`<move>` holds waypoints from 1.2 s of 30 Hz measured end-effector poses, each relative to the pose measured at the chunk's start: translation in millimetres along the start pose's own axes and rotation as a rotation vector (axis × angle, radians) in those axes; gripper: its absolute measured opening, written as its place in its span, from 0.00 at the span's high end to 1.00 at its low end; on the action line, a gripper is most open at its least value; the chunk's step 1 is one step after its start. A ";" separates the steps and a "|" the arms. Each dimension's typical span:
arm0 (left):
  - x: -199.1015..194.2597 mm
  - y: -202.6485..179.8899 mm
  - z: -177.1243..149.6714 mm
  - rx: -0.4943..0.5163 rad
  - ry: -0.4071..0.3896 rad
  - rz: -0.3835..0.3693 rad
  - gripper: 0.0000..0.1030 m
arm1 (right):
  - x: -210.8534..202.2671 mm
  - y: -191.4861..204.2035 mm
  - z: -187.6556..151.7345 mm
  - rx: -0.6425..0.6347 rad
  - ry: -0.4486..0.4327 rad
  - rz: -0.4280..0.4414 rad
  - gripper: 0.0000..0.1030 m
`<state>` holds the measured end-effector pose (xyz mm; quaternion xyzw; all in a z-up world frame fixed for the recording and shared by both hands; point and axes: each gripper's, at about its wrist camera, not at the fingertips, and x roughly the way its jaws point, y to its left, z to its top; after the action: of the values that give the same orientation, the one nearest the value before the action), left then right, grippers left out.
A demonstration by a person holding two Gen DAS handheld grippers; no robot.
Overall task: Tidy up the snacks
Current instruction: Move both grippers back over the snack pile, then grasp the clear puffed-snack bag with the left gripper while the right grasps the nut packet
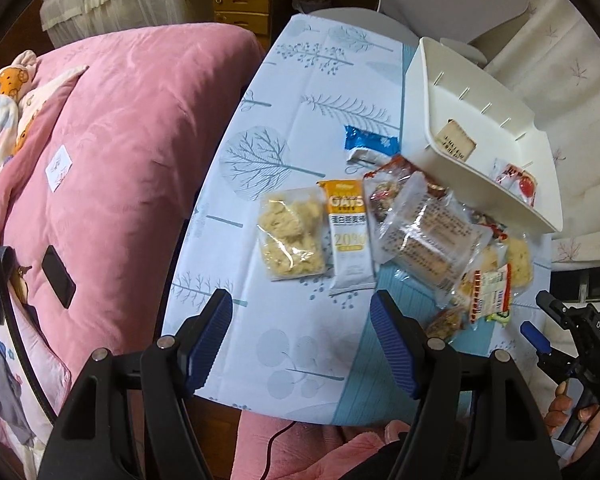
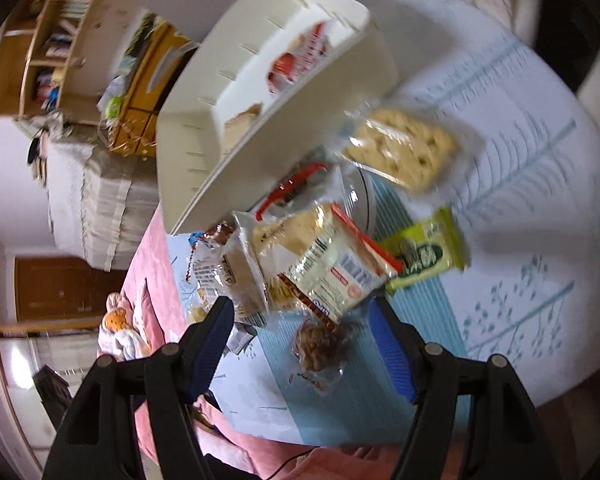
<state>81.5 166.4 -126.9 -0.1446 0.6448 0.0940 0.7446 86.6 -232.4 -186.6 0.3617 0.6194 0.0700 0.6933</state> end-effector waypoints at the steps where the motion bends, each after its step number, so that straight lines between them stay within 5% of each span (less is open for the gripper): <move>1: 3.9 3.2 2.7 0.005 0.010 -0.006 0.31 | 2.5 1.3 -2.5 0.013 -0.002 -0.004 0.32; 11: 35.9 33.8 35.7 0.089 0.080 -0.067 0.28 | 28.3 10.6 -42.6 0.191 -0.044 -0.081 0.32; 17: 64.3 43.5 55.3 0.084 0.128 -0.181 0.25 | 43.3 20.3 -71.6 0.252 -0.107 -0.158 0.32; 28: 119.6 24.0 76.2 0.106 0.202 -0.199 0.25 | 60.7 31.3 -108.0 0.240 -0.269 -0.271 0.32; 36: 146.8 18.1 71.1 0.116 0.238 -0.172 0.31 | 83.6 42.9 -118.9 0.154 -0.282 -0.377 0.34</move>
<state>164.1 200.5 -264.6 -0.1661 0.7181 -0.0254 0.6753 12.2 -106.2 -225.5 0.2977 0.5765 -0.1593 0.7440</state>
